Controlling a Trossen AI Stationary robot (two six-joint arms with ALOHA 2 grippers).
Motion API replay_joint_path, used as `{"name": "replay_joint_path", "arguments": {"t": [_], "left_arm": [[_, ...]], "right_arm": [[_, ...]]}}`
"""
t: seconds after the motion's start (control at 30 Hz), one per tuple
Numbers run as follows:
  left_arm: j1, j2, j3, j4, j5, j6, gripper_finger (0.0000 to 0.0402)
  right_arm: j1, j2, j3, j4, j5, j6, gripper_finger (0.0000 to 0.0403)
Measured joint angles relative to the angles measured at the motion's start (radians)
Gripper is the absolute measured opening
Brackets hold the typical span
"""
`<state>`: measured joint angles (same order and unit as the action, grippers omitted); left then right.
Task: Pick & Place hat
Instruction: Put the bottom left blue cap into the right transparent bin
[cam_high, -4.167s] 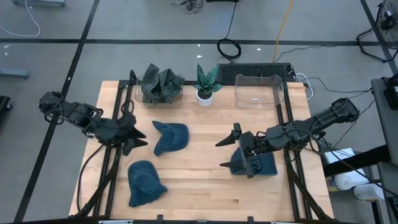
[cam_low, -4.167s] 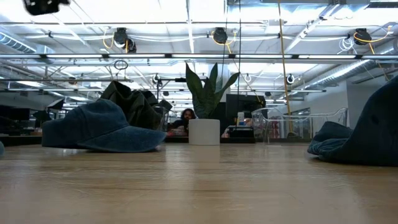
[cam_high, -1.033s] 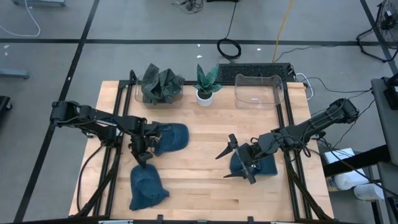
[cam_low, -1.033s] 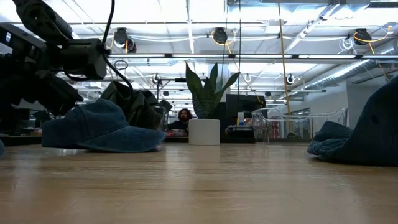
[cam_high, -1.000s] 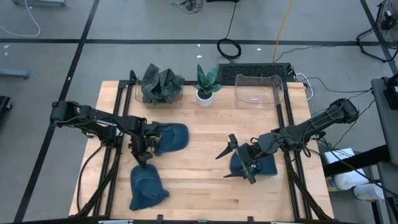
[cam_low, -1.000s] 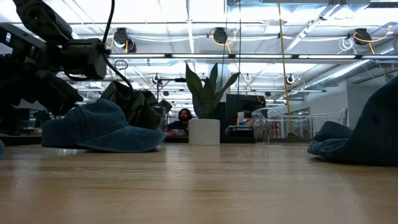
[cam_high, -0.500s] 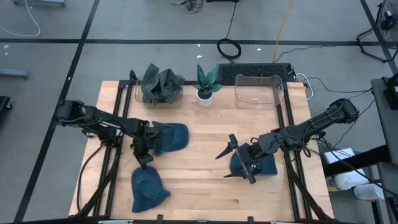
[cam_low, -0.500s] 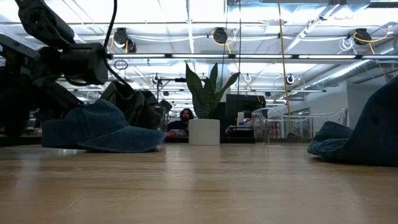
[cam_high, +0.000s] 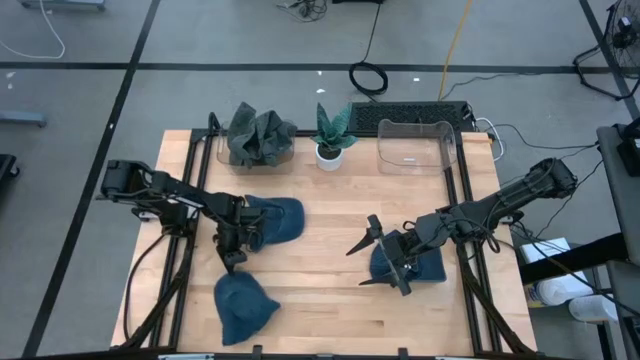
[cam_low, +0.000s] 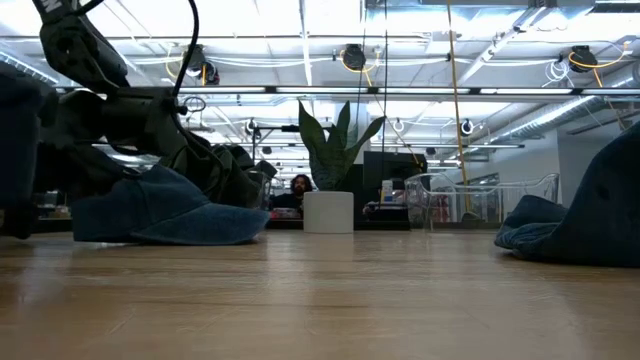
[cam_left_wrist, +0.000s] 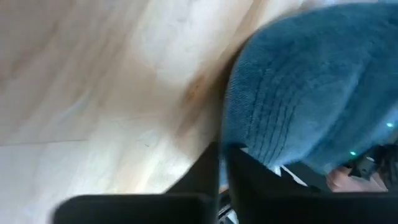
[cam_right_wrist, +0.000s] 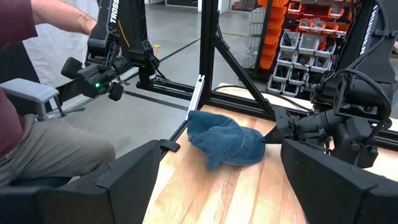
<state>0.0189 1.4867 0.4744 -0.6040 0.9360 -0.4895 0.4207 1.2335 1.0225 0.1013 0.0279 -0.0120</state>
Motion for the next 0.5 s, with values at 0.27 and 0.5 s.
{"name": "replay_joint_path", "arguments": {"t": [0.27,0.5], "left_arm": [[0.000,0.000,0.000,0.002,0.024,0.013,0.0004],[0.008,0.000,0.000,-0.003,0.080,-0.026,0.0044]], "right_arm": [[0.000,0.000,0.000,0.000,0.001,0.003,0.0320],[0.000,0.000,0.000,0.000,0.001,0.026,0.0320]]}}
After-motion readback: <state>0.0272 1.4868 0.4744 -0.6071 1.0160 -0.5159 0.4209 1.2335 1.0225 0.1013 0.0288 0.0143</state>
